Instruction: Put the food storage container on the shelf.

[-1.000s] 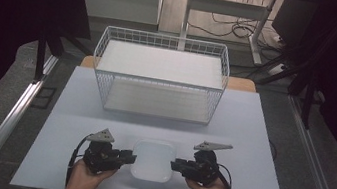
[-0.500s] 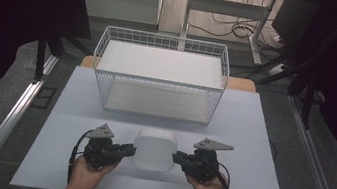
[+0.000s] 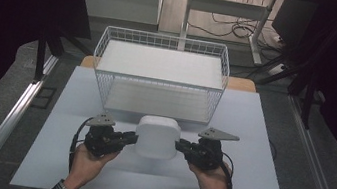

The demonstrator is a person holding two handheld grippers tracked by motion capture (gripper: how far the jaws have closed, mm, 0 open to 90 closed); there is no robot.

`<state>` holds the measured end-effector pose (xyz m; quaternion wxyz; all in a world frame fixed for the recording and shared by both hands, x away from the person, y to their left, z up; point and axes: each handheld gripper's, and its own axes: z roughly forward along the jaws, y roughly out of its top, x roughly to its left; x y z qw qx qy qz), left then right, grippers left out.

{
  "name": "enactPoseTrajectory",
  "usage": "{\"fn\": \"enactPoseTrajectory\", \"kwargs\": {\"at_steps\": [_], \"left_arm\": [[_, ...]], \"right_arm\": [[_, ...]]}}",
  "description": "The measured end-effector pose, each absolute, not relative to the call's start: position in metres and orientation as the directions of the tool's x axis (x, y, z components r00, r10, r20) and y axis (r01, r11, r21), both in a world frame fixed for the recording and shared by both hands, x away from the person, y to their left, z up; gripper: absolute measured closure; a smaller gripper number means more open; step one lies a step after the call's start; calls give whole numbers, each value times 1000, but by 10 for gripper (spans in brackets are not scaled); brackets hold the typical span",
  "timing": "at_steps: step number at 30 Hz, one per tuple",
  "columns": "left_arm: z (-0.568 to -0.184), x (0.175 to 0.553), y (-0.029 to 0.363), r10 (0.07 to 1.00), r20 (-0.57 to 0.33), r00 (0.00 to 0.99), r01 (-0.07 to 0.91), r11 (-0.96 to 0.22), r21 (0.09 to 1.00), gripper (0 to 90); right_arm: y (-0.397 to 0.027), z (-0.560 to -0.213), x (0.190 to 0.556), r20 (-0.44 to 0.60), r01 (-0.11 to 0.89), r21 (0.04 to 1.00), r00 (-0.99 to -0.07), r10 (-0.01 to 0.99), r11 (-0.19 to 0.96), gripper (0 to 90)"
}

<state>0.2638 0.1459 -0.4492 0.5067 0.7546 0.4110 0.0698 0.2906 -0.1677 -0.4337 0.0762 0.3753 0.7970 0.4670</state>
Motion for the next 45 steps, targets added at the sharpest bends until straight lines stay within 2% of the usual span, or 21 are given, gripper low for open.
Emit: {"fn": "enactPoseTrajectory", "kwargs": {"at_steps": [9, 24, 45], "left_arm": [[-431, 274, 149, 690, -290, 663, 523, -150, 839, 801], [-396, 299, 161, 678, -306, 668, 500, -104, 860, 802], [-322, 347, 183, 674, -275, 686, 440, -82, 895, 802]], "right_arm": [[-166, -418, 301, 217, 501, 821, -718, 662, 275, 784], [-160, -375, 325, 189, 447, 855, -739, 647, 261, 787], [-138, -301, 368, 147, 366, 905, -746, 650, 216, 789]]}}
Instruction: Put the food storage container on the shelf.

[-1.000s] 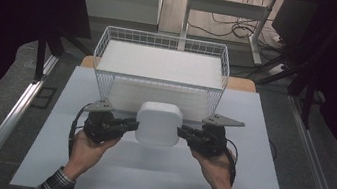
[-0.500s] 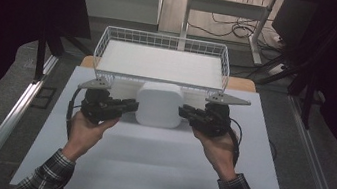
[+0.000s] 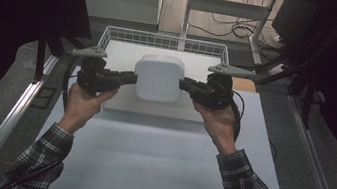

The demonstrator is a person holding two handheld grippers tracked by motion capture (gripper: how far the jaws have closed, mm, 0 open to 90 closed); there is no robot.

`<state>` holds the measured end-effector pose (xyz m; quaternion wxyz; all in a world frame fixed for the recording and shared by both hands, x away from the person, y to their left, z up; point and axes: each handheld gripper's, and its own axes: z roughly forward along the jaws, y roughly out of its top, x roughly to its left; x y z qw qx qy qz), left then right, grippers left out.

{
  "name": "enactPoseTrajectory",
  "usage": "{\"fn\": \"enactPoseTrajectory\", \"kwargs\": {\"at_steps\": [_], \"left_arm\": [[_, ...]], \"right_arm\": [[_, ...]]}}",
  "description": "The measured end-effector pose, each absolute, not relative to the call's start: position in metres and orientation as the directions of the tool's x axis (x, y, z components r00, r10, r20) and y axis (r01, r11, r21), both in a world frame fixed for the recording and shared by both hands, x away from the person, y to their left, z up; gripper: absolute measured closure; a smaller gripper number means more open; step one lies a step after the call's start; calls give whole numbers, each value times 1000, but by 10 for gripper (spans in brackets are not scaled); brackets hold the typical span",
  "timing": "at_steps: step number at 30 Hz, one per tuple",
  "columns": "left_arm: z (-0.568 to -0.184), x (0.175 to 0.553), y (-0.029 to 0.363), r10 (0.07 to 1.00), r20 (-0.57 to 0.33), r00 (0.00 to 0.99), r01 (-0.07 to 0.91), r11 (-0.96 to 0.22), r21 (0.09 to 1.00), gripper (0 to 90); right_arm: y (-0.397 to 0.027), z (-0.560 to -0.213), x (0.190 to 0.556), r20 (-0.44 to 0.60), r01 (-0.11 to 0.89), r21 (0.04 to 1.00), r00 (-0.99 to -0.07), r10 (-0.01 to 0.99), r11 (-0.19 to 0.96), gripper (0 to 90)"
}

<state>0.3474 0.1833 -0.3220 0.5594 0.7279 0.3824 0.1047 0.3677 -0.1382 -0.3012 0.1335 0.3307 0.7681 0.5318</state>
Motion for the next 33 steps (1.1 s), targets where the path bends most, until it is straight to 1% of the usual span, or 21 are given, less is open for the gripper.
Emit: {"fn": "enactPoseTrajectory", "kwargs": {"at_steps": [9, 15, 20, 25, 27, 30, 33], "left_arm": [[-304, 379, 187, 675, -277, 684, 453, -95, 887, 802], [-308, 398, 185, 682, -297, 668, 489, -102, 866, 799], [-309, 408, 181, 699, -306, 647, 514, -103, 852, 792], [-311, 414, 181, 703, -324, 633, 514, -68, 855, 777], [-312, 415, 181, 696, -334, 636, 514, -59, 856, 745], [-312, 415, 179, 692, -332, 641, 506, -57, 860, 663], [-312, 416, 177, 700, -318, 640, 496, -59, 866, 616]], "right_arm": [[-134, -287, 397, 169, 381, 904, -733, 659, 192, 788], [-132, -290, 416, 183, 415, 889, -712, 677, 196, 785], [-132, -295, 427, 200, 442, 876, -699, 687, 194, 780], [-131, -296, 435, 224, 467, 864, -690, 688, 187, 776], [-131, -296, 436, 233, 474, 862, -686, 689, 181, 773], [-131, -296, 438, 231, 471, 864, -688, 688, 181, 763], [-129, -296, 439, 229, 466, 867, -686, 690, 176, 729]]}}
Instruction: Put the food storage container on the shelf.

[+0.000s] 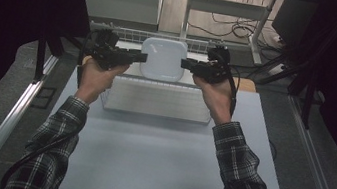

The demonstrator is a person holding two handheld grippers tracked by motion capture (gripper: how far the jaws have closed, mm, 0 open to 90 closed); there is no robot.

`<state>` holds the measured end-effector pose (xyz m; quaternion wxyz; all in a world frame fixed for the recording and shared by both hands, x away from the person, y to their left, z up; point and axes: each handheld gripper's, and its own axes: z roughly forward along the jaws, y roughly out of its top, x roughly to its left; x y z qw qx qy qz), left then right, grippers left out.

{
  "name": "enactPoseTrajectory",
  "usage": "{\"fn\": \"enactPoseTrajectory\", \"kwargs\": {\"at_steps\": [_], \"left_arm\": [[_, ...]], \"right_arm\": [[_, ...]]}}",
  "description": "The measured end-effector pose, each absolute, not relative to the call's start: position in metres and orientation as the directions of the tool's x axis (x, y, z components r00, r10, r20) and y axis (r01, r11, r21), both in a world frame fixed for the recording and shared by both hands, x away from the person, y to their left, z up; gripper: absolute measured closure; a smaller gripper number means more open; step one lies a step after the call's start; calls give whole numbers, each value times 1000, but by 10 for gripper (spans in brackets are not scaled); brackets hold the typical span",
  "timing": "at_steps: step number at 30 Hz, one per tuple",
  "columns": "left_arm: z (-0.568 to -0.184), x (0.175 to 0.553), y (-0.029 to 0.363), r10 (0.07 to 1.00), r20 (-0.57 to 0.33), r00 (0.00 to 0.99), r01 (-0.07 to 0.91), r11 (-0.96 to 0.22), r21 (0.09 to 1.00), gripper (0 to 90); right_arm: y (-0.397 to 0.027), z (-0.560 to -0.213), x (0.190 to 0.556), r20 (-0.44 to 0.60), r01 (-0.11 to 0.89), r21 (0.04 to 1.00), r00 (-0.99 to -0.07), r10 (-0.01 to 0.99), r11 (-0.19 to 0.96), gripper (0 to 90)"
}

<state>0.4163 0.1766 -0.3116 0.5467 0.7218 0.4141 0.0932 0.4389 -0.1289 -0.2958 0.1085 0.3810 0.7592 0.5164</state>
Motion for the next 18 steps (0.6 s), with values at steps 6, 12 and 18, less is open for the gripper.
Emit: {"fn": "enactPoseTrajectory", "kwargs": {"at_steps": [6, 12, 18], "left_arm": [[-312, 421, 174, 716, -309, 626, 496, -59, 866, 594], [-315, 428, 172, 734, -303, 608, 511, -70, 857, 619], [-318, 434, 171, 740, -310, 597, 523, -66, 850, 638]], "right_arm": [[-123, -294, 444, 207, 458, 870, -676, 707, 184, 668], [-117, -294, 451, 165, 445, 872, -660, 733, 205, 647], [-115, -295, 459, 162, 447, 871, -654, 739, 205, 606]]}}
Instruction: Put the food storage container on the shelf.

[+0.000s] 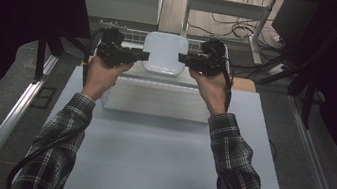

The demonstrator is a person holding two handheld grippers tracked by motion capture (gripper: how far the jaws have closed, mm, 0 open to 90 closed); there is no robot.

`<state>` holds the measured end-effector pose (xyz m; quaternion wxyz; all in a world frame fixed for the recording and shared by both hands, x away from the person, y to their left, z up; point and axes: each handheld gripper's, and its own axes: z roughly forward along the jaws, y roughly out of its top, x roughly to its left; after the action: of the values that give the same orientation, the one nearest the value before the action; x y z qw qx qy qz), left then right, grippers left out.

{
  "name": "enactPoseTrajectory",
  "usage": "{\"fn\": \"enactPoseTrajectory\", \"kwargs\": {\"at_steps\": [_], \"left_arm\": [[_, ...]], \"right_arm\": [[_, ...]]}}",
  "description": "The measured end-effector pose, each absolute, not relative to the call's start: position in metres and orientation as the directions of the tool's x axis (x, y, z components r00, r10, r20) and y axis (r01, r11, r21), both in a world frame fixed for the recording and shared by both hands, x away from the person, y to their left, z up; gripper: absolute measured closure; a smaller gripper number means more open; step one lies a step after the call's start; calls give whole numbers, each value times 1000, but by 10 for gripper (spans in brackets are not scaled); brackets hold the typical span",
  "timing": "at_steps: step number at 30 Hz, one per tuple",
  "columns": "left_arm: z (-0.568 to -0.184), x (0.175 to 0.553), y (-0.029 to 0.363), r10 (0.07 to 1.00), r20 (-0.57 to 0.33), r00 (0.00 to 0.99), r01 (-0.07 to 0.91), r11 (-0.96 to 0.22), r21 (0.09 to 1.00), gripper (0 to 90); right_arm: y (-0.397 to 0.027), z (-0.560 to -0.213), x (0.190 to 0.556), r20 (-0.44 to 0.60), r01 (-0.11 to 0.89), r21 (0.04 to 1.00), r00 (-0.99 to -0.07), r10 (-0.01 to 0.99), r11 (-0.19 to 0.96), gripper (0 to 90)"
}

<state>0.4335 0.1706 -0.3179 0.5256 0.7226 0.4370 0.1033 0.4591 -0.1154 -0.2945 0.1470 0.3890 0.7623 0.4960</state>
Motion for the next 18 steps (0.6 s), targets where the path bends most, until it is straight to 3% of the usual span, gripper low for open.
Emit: {"fn": "enactPoseTrajectory", "kwargs": {"at_steps": [10, 18], "left_arm": [[-314, 442, 168, 790, -282, 544, 525, -59, 849, 570], [-309, 453, 163, 826, -230, 515, 520, -88, 850, 607]], "right_arm": [[-107, -296, 466, 80, 423, 868, -635, 769, 259, 576], [-104, -297, 471, 94, 430, 873, -611, 786, 229, 615]]}}
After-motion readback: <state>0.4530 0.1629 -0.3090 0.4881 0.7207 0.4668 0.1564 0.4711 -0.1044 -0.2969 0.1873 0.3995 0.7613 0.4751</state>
